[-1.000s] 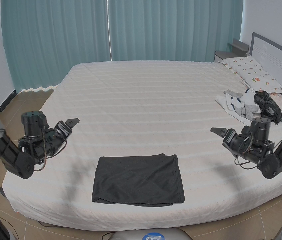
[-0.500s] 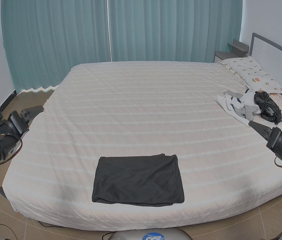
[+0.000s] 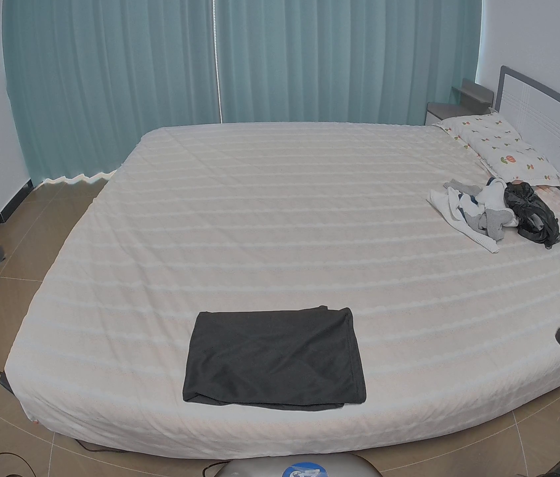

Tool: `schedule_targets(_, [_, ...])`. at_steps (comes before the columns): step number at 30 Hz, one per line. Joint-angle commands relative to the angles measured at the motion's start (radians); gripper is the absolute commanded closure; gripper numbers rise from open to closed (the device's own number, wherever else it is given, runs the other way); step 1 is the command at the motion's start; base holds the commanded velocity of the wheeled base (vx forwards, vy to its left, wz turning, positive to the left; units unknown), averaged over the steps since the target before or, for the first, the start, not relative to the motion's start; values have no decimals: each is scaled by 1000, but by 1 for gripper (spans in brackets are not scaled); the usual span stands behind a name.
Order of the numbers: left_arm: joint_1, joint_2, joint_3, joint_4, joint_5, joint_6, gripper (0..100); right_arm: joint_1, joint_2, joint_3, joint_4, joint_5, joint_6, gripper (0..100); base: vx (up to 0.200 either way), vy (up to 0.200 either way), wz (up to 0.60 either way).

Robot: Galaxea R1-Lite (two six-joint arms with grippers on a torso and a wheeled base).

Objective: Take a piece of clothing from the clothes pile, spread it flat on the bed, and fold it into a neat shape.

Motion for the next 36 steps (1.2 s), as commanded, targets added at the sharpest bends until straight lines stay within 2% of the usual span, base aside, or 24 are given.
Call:
schedule_targets(1, [11,-293,-57,155,118,181,0,27,-378,-182,312,-10,-180,0,0,0,0])
schedule_targets(6, [21,-380,-49,245,144,273,0,-25,-434,-185,370,-10,-218,0,0,0,0])
schedule_targets(7, [23,-441,-45,310,141,328,0,-26,-480,-153,393,-8,-264,0,0,0,0])
schedule_targets(8, [23,-464,-43,330,141,343,0,-20,-499,-139,399,-8,-282,0,0,0,0])
schedule_targets(9, [25,-529,-37,377,138,389,0,-16,-539,-89,393,-13,-342,0,0,0,0])
schedule_targets(12, [23,-583,-16,385,138,452,0,-25,-539,-60,376,-19,-417,0,0,0,0])
schedule_targets(13, [23,-586,-14,385,138,457,0,-23,-539,-58,375,-21,-419,0,0,0,0])
schedule_targets(15, [26,-645,24,387,136,526,0,-25,-537,-38,346,-17,-456,0,0,0,0])
schedule_targets(18, [78,-702,67,388,130,553,0,-25,-539,37,271,-21,-487,0,0,0,0])
schedule_targets(21, [80,-718,78,390,122,555,0,-25,-537,58,240,-21,-487,0,0,0,0])
schedule_targets(22, [80,-728,136,368,96,550,0,-25,-539,241,-3,-19,-487,0,0,0,0])
schedule_targets(24, [80,-728,164,357,93,544,0,-25,-537,359,-168,-17,-490,0,0,0,0])
schedule_targets(27, [81,-728,219,347,90,539,0,-34,-543,356,-154,-16,-474,0,0,0,0])
schedule_targets(28, [80,-728,267,313,88,536,0,-89,-575,359,-105,-8,-451,0,0,0,0])
schedule_targets(29, [80,-728,331,233,85,533,0,-126,-635,359,2,4,-428,0,0,0,0])
schedule_targets(30, [80,-728,331,233,85,533,0,-126,-635,359,2,4,-428,0,0,0,0])
schedule_targets(31, [81,-728,440,100,61,530,0,-109,-629,345,102,2,-407,0,0,0,0])
schedule_targets(33, [81,-728,471,63,53,530,0,-109,-626,339,103,1,-398,0,0,0,0])
schedule_targets(34, [81,-728,581,-61,30,523,0,-109,-634,345,85,12,-310,0,0,0,0])
schedule_targets(35, [81,-728,581,-41,26,516,0,-109,-634,344,86,16,-296,0,0,0,0])
schedule_targets(36, [81,-728,567,49,15,458,0,-111,-634,341,96,45,-243,0,0,0,0])
